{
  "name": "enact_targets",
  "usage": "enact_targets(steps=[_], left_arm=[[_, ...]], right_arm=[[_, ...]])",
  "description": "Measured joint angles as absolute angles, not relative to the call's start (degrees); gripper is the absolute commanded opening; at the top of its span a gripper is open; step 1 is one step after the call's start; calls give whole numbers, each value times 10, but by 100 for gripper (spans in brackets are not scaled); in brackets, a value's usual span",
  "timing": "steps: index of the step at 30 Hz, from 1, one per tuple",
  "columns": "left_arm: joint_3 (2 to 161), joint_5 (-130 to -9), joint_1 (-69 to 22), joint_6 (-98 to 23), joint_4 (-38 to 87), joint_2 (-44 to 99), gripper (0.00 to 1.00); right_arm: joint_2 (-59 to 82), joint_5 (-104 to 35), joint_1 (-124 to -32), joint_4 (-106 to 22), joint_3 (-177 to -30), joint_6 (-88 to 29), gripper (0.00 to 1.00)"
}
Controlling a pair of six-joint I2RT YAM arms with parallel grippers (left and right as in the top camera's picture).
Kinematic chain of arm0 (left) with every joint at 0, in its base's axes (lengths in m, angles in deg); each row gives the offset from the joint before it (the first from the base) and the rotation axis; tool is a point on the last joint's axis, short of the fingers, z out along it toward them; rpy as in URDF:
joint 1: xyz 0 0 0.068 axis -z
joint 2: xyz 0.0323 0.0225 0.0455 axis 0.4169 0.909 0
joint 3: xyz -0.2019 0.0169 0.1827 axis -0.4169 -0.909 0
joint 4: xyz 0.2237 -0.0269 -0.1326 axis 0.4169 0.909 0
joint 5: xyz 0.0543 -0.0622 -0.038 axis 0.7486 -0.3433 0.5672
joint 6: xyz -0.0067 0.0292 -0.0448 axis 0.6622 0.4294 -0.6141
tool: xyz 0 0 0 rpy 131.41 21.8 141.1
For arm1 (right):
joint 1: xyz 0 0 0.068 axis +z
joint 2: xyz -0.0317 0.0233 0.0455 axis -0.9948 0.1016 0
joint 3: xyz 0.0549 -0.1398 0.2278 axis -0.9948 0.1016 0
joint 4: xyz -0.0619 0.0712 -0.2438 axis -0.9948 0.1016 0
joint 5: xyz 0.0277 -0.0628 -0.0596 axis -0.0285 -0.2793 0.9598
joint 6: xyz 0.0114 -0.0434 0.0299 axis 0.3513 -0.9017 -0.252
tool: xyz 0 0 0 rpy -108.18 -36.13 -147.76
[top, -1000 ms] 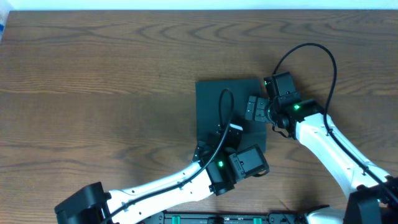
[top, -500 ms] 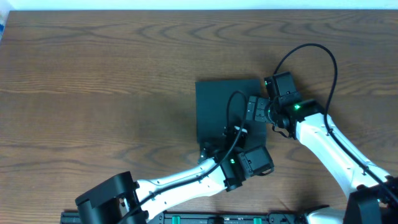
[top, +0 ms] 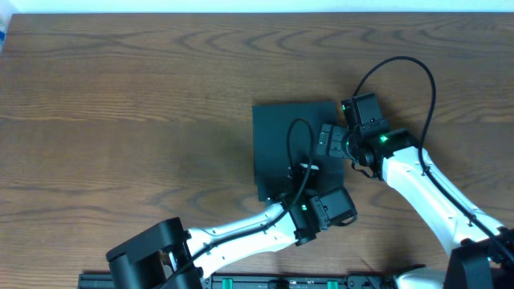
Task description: Pack container
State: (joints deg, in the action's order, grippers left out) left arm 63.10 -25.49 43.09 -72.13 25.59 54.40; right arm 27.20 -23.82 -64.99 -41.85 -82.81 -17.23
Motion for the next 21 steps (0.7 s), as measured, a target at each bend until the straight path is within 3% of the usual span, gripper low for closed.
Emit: enact_targets(steps=[21], left_arm=[[623, -208, 377, -854, 226, 600, 95]], right_arm=[[272, -239, -650, -418, -828, -172, 99]])
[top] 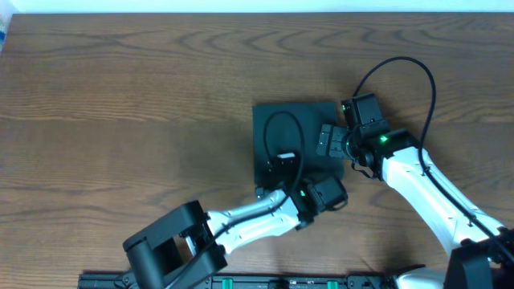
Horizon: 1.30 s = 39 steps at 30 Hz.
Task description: Pack container
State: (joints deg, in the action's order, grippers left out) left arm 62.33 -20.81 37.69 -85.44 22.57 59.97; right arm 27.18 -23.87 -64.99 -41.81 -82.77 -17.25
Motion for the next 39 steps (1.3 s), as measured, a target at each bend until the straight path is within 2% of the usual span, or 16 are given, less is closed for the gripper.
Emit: enact_targets(steps=[11, 20, 27, 31, 39], left_arm=[[621, -220, 333, -853, 217, 600, 95], [620, -180, 331, -786, 208, 595, 96], [621, -138, 332, -709, 202, 479, 96], [621, -98, 329, -683, 200, 427, 96], [621, -69, 305, -636, 198, 426, 96]], right_arm=[[273, -226, -651, -427, -828, -172, 99], [272, -219, -652, -428, -828, -172, 99], [268, -214, -652, -421, -828, -171, 99], [237, -210, -652, -396, -814, -173, 99], [126, -177, -653, -298, -784, -184, 99]])
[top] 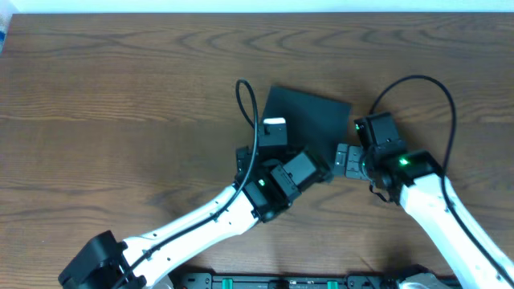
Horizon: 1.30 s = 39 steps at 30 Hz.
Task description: Pack container
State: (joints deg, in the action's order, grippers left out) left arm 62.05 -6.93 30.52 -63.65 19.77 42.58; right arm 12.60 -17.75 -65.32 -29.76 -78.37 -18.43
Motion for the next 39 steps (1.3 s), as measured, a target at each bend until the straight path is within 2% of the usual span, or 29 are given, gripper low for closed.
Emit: enact_targets(steps=[5, 11, 14, 18, 24, 31, 39], left_arm=[[621, -103, 221, -578, 198, 426, 96], [621, -189, 87, -497, 193, 426, 95], [621, -234, 6, -474, 194, 426, 96], [621, -270, -49, -447, 193, 426, 96], [621, -316, -58, -405, 193, 454, 96], [621, -349, -58, -388, 159, 538, 96], [621, -374, -58, -386, 137, 581, 96]], right_arm=[[70, -182, -653, -283, -784, -184, 99], [69, -185, -653, -272, -784, -170, 99], [71, -164, -654, -293, -784, -156, 99], [92, -149, -665, -351, -784, -151, 99], [192, -142, -712, -427, -783, -148, 99], [254, -139, -770, -456, -783, -145, 99], [302, -139, -784, -519, -783, -146, 99]])
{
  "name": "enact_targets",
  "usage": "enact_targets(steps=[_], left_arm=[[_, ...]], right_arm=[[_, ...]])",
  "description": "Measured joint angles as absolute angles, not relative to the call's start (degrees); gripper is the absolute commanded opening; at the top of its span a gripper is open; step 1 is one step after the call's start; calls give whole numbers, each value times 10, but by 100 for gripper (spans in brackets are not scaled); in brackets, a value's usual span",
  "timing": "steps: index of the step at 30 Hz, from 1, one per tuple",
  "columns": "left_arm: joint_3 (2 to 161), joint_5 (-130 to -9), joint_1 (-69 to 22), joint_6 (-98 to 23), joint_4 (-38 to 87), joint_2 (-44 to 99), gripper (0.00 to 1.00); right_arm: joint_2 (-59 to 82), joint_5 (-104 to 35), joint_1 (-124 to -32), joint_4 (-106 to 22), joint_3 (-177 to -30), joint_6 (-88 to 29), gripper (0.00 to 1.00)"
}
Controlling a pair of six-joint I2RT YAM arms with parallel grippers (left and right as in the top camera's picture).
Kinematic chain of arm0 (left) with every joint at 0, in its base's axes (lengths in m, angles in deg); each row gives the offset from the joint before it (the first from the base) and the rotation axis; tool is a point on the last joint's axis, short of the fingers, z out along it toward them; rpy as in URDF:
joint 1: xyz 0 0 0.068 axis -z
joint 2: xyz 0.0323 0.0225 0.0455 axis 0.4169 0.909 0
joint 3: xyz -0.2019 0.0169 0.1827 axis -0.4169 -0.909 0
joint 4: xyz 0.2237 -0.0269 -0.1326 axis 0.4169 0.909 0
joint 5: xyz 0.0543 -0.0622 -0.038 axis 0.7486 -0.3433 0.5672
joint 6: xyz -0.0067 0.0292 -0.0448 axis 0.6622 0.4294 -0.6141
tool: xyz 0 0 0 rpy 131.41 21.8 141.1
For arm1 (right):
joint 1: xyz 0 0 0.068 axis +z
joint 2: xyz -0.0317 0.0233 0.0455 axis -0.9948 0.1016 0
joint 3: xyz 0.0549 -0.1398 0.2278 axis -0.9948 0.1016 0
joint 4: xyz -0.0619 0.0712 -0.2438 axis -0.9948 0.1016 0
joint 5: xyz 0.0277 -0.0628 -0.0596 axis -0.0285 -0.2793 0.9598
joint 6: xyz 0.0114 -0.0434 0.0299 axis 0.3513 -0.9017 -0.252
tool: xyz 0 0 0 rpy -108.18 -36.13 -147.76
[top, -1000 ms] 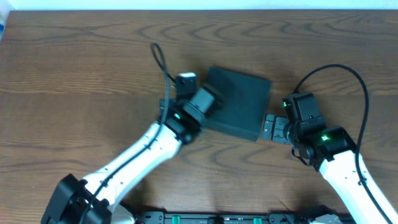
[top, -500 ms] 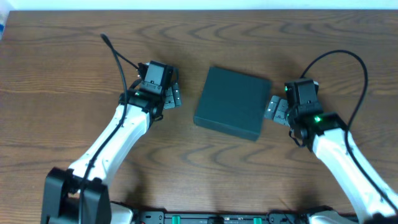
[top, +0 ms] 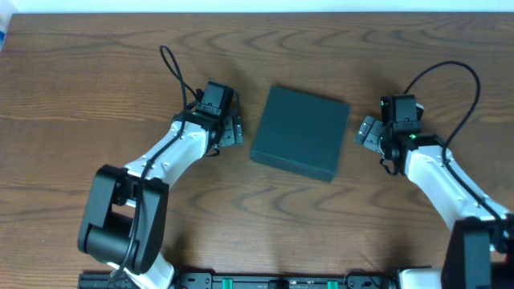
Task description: Pack container
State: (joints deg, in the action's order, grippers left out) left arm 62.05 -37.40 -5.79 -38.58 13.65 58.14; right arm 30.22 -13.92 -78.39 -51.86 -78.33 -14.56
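A dark, closed box (top: 301,132) lies slightly turned in the middle of the wooden table (top: 96,88). My left gripper (top: 234,130) stands just off the box's left side, apart from it. Its fingers look spread, with nothing between them. My right gripper (top: 366,132) stands just off the box's right side, also apart from it and open, holding nothing. What is inside the box is hidden by its lid.
Both white arms reach in from the front edge, the left arm (top: 161,160) on the left and the right arm (top: 442,177) on the right. A black rail (top: 281,281) runs along the table's front edge.
My left gripper has moved from over the box's front left corner to the table left of the box. The right gripper has drawn back to the right. The box now shows whole.
At first both grippers were over the dark box, the left at its front edge and the right at its right side. Then the box stood turned with the left arm across its corner. Now both grippers are off it, one on each side.
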Motion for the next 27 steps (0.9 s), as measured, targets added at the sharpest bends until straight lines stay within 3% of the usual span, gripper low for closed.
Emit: enact_targets(steps=[11, 27], left_arm=[[621, -419, -52, -386, 142, 605, 95], [621, -431, 29, -436, 198, 605, 96]], right_arm=[[370, -156, -784, -608, -783, -145, 99], [401, -168, -788, -678, -783, -145, 99]])
